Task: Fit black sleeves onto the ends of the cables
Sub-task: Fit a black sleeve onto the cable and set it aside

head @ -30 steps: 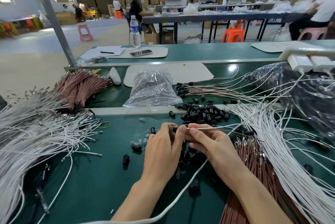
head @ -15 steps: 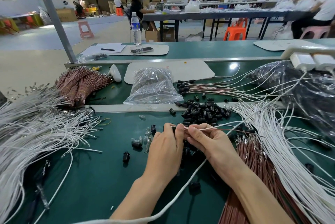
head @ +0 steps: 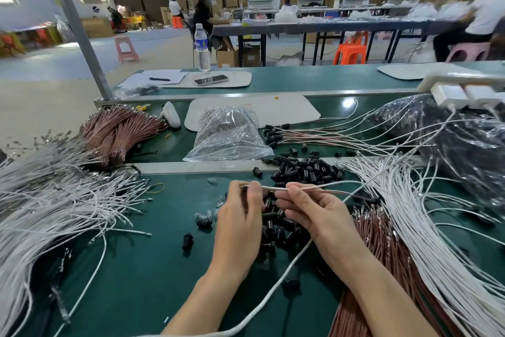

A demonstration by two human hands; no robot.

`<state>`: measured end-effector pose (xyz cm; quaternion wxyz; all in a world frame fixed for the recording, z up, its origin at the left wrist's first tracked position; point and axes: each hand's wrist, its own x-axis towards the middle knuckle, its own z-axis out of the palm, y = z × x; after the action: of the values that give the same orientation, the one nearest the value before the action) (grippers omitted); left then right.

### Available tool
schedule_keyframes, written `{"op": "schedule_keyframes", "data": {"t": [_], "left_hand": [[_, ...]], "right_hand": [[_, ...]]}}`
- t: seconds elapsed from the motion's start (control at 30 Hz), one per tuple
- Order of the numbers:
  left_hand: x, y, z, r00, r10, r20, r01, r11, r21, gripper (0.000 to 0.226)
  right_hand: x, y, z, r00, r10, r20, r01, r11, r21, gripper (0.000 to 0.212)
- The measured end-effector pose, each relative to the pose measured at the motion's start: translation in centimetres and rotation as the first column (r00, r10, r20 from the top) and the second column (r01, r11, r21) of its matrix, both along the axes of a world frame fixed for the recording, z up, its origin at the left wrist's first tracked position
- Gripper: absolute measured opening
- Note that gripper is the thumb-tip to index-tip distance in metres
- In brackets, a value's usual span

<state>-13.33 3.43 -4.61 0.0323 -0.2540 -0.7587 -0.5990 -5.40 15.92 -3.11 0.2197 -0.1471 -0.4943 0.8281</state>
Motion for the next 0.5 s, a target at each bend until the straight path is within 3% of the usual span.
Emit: {"op": "schedule_keyframes", "data": {"t": [0.1,0.2,0.33,0.5], "left_hand": [[-0.7,-0.6,0.6,0.985,0.044,0.166,-0.082,0.970,0.228,0.025],[-1.3,-1.8,1.3,0.982,-0.025,0.189,-0.031,0.957,0.289,0.015],[-1.7,-3.3,2.5,0.970,-0.168,0.174,0.112,0.950,0.292,0.018],[-2.4,-5.1,3.4,0.977,-0.158,0.145,0.117,0.959,0.258,0.024]], "right_hand": [[0.5,0.9,0.2,0.997,-0.061,-0.037,0.058,0.994,-0.090,0.021],[0.7,1.4,0.3,0.996,-0.057,-0.065,0.045,0.983,-0.179,0.025],[0.5,1.2,0.6,0.999,-0.018,-0.047,0.010,0.985,-0.175,0.043],[1.2,2.7,0.9,0.992,-0.089,-0.085,0.068,0.973,-0.223,0.035]]}}
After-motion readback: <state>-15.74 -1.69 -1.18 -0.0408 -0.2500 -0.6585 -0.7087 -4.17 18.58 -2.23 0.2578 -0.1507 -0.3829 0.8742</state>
